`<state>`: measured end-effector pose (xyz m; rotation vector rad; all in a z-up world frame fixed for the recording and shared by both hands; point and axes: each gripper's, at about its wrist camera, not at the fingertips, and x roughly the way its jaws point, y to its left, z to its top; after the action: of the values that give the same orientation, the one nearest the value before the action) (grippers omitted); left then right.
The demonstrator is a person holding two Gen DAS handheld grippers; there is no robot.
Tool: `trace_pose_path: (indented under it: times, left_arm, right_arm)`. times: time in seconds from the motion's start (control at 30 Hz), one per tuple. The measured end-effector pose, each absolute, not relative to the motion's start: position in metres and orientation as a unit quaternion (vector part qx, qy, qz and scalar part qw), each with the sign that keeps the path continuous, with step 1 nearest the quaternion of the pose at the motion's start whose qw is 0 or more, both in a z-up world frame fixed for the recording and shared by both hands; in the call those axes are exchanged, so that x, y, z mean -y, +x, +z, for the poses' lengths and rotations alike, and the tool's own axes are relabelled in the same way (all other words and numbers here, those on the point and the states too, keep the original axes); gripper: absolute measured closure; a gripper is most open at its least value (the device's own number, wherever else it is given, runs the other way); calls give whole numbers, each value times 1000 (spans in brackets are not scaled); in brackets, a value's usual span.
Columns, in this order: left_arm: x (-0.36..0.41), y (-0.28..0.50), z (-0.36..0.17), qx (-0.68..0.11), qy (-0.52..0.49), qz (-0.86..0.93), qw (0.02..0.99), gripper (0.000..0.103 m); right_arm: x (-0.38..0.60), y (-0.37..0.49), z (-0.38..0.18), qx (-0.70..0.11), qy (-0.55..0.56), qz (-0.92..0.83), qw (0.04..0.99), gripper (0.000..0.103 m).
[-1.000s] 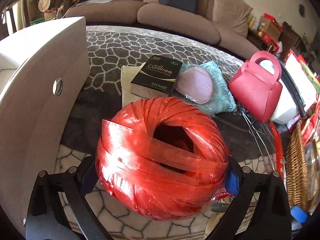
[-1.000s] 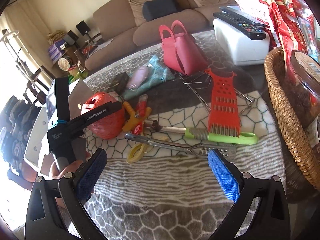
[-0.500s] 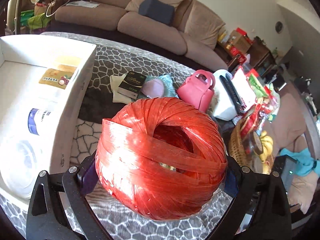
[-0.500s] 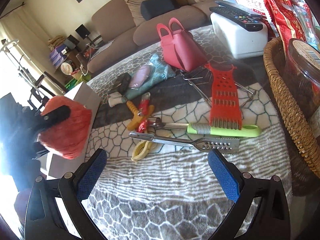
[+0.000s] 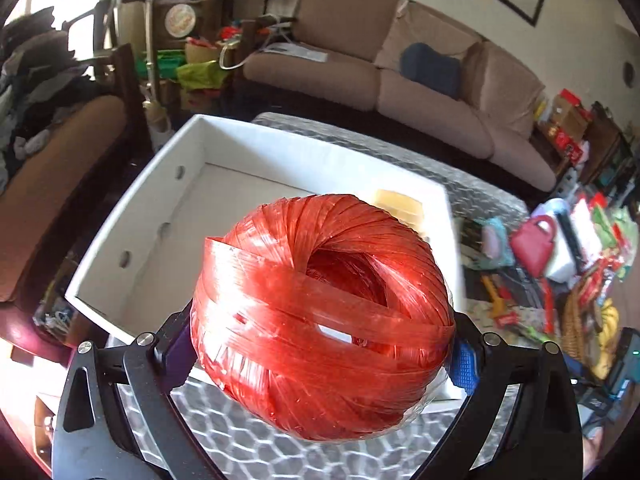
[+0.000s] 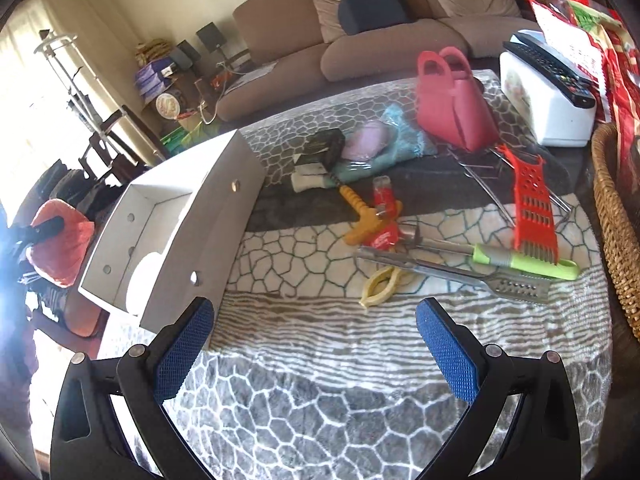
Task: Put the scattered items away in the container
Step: 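Carry the red raffia ball over the box and release it inside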
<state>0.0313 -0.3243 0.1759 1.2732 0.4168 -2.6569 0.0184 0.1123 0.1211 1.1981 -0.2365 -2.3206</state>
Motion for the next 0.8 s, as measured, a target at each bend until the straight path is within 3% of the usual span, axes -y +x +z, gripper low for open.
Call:
trace_pose_path:
  times: [0.23, 0.47, 0.8]
  left_arm:
    - [420, 15, 106, -170, 463, -858, 146, 5]
    - [453, -3, 69, -169, 494, -837, 162, 5]
    - [450, 6, 81, -144, 484, -843, 187, 3]
  right_arm:
    - [-74, 22, 118, 50, 445, -851, 272, 0]
    - [-59, 18, 104, 35, 462, -843, 274, 0]
    - [-51, 17, 100, 27, 468, -839, 277, 0]
